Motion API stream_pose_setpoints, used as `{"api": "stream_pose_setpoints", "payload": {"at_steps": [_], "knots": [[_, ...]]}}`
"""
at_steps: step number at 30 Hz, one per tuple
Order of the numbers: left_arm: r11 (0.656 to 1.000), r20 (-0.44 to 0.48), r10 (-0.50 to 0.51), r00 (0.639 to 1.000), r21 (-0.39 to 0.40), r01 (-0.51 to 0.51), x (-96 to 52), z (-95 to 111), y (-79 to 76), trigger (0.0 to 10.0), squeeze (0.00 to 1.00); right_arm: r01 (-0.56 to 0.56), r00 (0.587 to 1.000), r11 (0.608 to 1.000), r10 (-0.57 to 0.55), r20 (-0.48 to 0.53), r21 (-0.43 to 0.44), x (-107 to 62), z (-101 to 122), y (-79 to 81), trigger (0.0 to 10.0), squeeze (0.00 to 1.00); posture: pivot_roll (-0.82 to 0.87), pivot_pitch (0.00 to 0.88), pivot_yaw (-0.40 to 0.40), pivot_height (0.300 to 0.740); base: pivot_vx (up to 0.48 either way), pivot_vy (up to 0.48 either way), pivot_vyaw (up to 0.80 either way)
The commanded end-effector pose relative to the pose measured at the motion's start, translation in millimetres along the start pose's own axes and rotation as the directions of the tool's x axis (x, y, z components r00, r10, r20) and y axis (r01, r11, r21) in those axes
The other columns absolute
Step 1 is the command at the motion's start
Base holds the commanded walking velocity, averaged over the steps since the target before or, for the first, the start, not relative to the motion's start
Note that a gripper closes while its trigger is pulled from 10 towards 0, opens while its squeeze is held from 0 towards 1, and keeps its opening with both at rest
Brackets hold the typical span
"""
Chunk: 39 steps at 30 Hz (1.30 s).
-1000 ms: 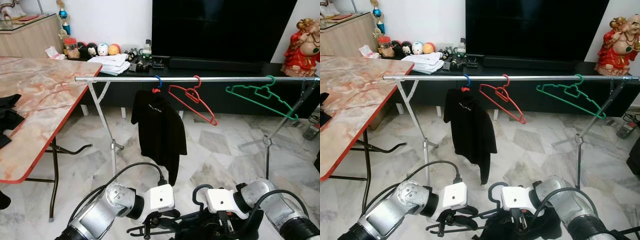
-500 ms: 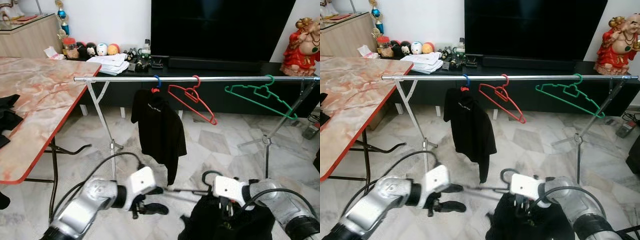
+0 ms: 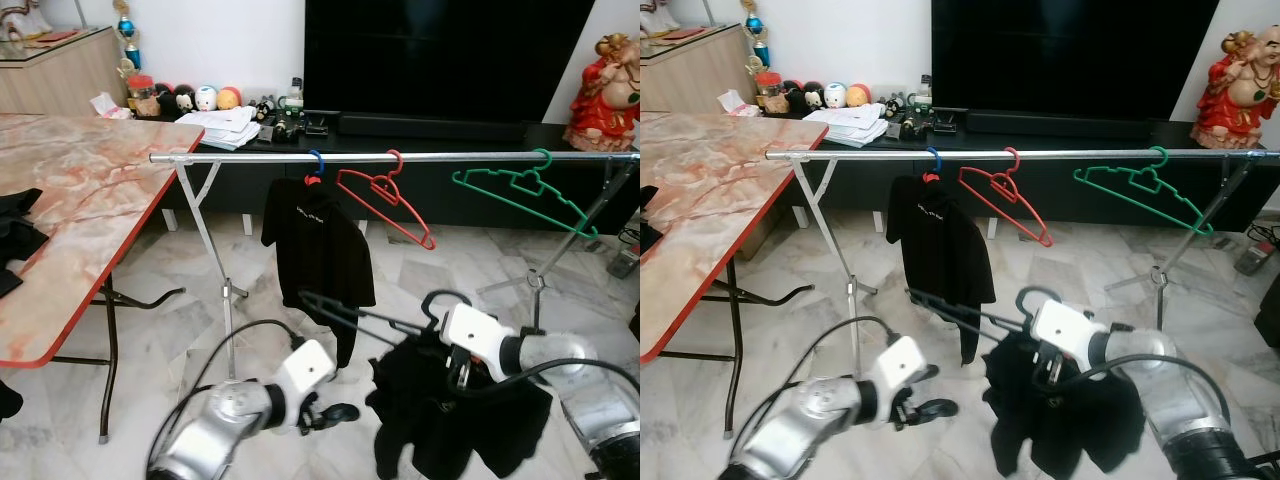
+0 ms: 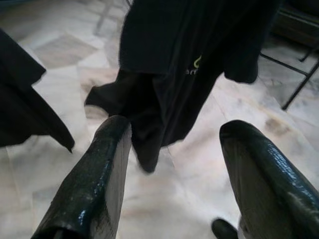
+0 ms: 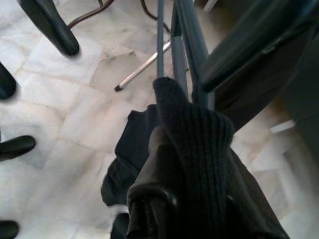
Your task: Hang hanger
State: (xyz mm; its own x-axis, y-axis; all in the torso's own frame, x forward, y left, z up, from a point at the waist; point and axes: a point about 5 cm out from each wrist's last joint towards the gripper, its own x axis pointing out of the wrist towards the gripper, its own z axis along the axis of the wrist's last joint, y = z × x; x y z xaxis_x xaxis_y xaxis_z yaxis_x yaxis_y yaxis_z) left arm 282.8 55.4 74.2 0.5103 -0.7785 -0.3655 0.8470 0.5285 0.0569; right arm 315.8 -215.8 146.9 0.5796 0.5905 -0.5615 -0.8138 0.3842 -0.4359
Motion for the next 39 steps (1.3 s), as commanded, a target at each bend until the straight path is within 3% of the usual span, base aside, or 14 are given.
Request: {"api": "stream_pose_setpoints", "payload": {"at_steps": [1, 8, 12, 21, 32, 33, 34, 39], "knots": [[0.999, -0.001, 0.034, 0.999, 0.036, -0.034, 4.1, 1.0, 2.3, 10.0, 0.0, 0.008, 1.0, 1.0, -0.008, 0.025, -0.015, -10.1, 7.6, -3.9, 0.0, 0.0, -0.01, 0.0, -0.009, 0.74, 0.0, 0.0, 0.0], [0.987, 0.063, 0.132, 0.989, 0.086, -0.137, 19.8, 10.9, 3.7, 10.0, 0.0, 0.009, 0.998, 0.999, -0.006, 0.063, -0.052, -36.4, 21.7, -16.9, 0.0, 0.0, -0.03, 0.0, -0.014, 0.74, 0.0, 0.0, 0.0], [0.984, 0.051, 0.114, 0.992, 0.131, -0.119, 23.1, 7.8, 1.0, 10.0, 0.0, 0.019, 0.994, 0.997, -0.011, 0.107, -0.071, -43.5, 32.5, -22.6, 0.0, 0.0, -0.04, 0.0, -0.017, 0.74, 0.0, 0.0, 0.0], [0.982, 0.073, 0.089, 0.993, 0.158, -0.1, 29.1, 5.7, -2.9, 10.0, 0.0, -0.049, 0.955, 0.994, 0.076, 0.287, -0.102, -50.9, 67.1, -14.9, 0.0, 0.0, -0.05, 0.0, -0.013, 0.74, 0.0, 0.0, 0.0], [0.981, 0.106, 0.075, 0.992, 0.171, -0.092, 35.2, 9.1, -6.0, 10.0, 0.0, -0.093, 0.937, 0.989, 0.125, 0.326, -0.113, -54.3, 74.1, -6.2, 0.0, 0.0, -0.06, 0.0, -0.01, 0.74, 0.0, 0.0, 0.0], [0.981, 0.11, 0.074, 0.991, 0.17, -0.092, 35.0, 9.6, -5.8, 7.7, 0.0, -0.095, 0.936, 0.989, 0.127, 0.328, -0.112, -54.5, 74.4, -5.9, 0.0, 0.0, -0.06, 0.0, -0.01, 0.74, 0.0, 0.0, 0.0], [0.982, 0.114, 0.072, 0.991, 0.166, -0.091, 34.3, 10.1, -5.3, 0.0, 0.0, -0.098, 0.937, 0.989, 0.129, 0.326, -0.111, -54.1, 73.3, -5.7, 0.0, 0.0, -0.05, 0.0, -0.011, 0.74, 0.0, 0.0, 0.0], [0.978, 0.107, 0.066, 0.992, 0.19, -0.085, 31.9, 8.9, -3.3, 0.0, 0.0, -0.09, 0.952, 0.99, 0.117, 0.282, -0.107, -51.1, 65.6, -7.7, 0.0, 0.0, -0.05, 0.0, -0.011, 0.74, 0.0, 0.0, 0.0]]}}
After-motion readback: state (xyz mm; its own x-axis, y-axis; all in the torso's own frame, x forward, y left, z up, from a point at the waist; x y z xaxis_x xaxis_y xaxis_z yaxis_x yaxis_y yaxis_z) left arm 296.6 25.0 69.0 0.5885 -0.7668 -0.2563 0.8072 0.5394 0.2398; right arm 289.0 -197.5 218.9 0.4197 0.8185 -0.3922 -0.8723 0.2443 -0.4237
